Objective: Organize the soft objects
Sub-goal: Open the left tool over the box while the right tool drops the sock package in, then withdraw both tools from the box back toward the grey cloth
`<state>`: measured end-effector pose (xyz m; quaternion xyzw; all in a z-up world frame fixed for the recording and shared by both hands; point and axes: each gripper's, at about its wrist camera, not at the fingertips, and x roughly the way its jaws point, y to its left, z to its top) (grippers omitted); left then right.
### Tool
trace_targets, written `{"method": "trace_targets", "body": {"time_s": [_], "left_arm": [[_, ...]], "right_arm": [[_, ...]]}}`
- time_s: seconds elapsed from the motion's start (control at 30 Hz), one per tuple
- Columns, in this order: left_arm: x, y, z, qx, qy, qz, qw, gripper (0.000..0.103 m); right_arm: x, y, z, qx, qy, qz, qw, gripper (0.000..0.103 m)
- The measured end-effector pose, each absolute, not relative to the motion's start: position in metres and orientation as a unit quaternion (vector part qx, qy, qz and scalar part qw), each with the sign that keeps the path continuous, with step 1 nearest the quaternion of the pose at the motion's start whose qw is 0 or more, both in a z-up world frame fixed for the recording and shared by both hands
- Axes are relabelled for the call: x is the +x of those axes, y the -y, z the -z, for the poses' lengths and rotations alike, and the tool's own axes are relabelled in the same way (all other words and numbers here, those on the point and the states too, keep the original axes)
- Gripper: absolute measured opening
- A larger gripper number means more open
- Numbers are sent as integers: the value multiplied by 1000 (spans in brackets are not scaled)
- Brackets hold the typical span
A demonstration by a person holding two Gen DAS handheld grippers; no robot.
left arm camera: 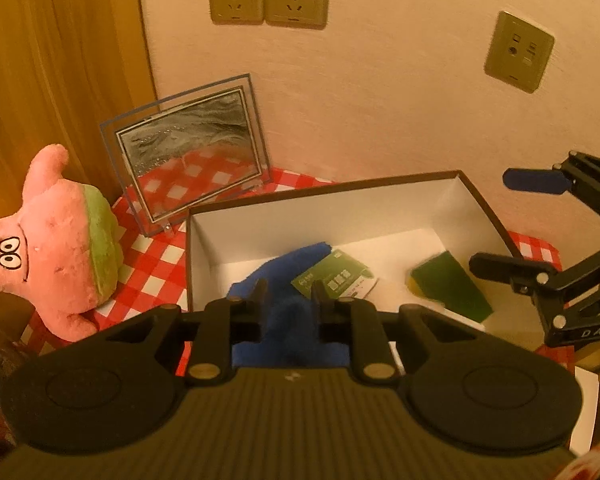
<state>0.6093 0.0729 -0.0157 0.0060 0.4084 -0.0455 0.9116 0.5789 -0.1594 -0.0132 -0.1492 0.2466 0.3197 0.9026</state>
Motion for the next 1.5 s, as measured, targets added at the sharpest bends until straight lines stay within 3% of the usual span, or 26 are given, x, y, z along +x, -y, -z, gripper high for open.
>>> {"method": "trace_targets", "body": {"time_s": [0.6,1.03,1.5], "left_arm": [[555,-54,11,-4,-404,81,911,26],[436,-77,3,-24,-400,70,914,28],[316,-107,42,-82,-432,12,898,29]], "right_arm": [[512,187,12,-101,-254,-301,913,86],[397,200,-4,-45,-259,-290,920,86],[290,175,35,-13,-332,-279,901,85]]}}
